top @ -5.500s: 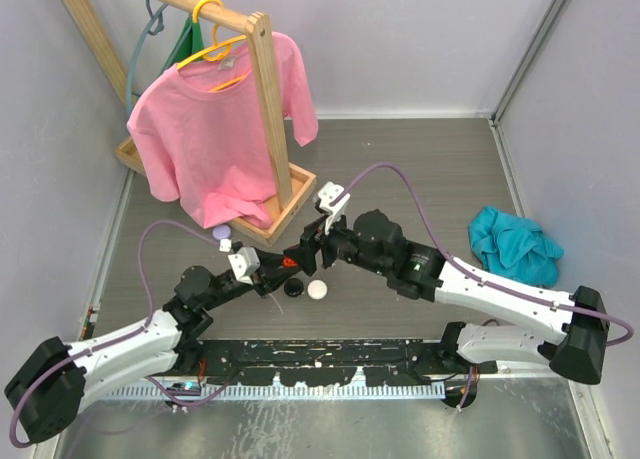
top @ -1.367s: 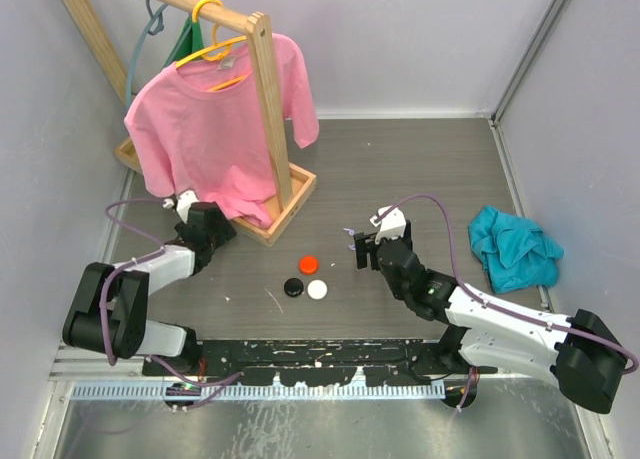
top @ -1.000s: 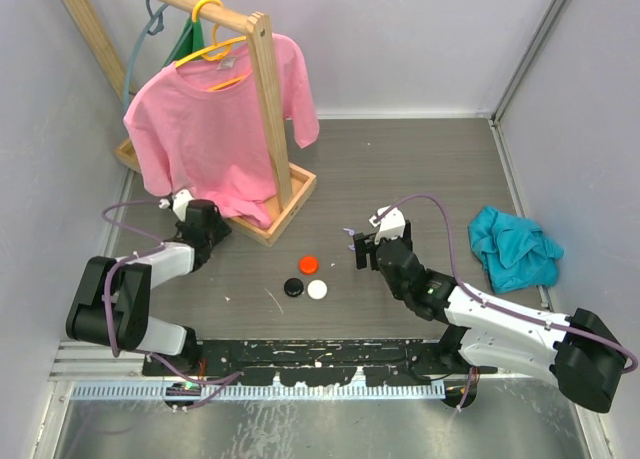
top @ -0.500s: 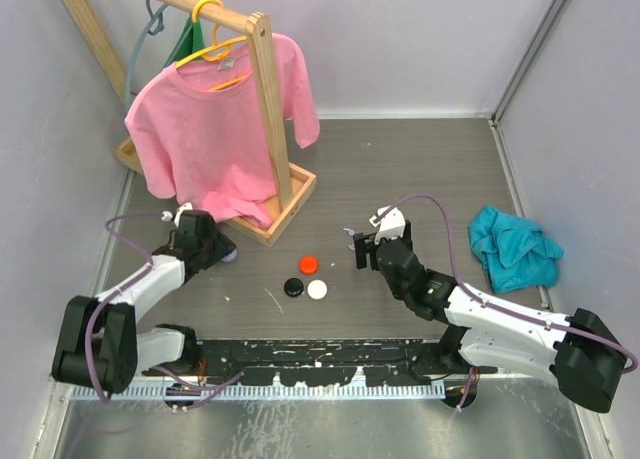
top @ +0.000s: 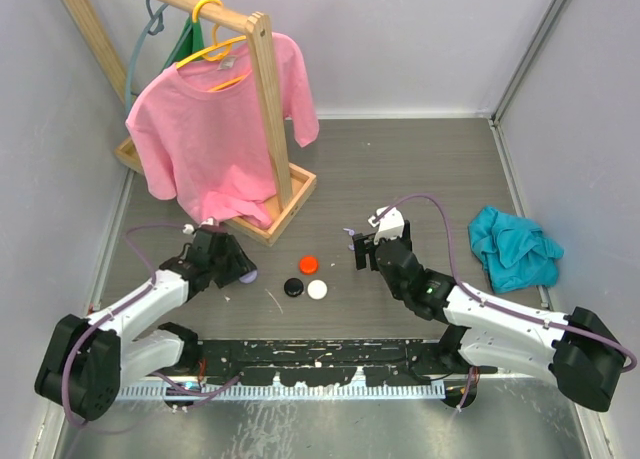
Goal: Insert the wireless bluetooth earbuds into the charging case
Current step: Move the charging case to the center of the board.
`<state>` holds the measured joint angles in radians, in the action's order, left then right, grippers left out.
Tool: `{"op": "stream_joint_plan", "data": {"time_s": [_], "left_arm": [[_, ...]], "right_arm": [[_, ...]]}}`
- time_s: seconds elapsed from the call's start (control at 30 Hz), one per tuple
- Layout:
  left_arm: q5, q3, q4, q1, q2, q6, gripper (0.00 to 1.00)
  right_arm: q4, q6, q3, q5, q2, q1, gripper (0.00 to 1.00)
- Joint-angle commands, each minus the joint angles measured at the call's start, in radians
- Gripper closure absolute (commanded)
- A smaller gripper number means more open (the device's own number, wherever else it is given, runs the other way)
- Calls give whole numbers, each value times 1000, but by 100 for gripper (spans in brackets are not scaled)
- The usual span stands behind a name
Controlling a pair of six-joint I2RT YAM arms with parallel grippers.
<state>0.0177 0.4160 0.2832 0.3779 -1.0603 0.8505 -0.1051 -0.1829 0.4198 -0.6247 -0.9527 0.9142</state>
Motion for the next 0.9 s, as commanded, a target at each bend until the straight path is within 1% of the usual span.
{"op": "stream_joint_plan", "data": {"time_s": [0.0, 0.2, 0.43, 0.67, 0.8, 0.87], "left_arm": [[-16, -19, 13, 40, 8, 51, 47], [-33, 1, 13, 87, 12, 73, 42], [-42, 25, 7, 150, 16, 114, 39], [-23, 51, 1, 252, 13, 155, 38], [-11, 80, -12, 307, -12, 141, 37], [9, 111, 17, 321, -24, 111, 36]], "right_arm": [[-49, -1, 23, -4, -3, 0, 18], [-50, -3, 23, -1, -5, 0, 18], [-49, -1, 24, -3, -7, 0, 18], [-48, 0, 24, -4, -8, 0, 17], [-48, -1, 25, -4, -10, 0, 17], [-49, 0, 25, -4, -13, 0, 17]]}}
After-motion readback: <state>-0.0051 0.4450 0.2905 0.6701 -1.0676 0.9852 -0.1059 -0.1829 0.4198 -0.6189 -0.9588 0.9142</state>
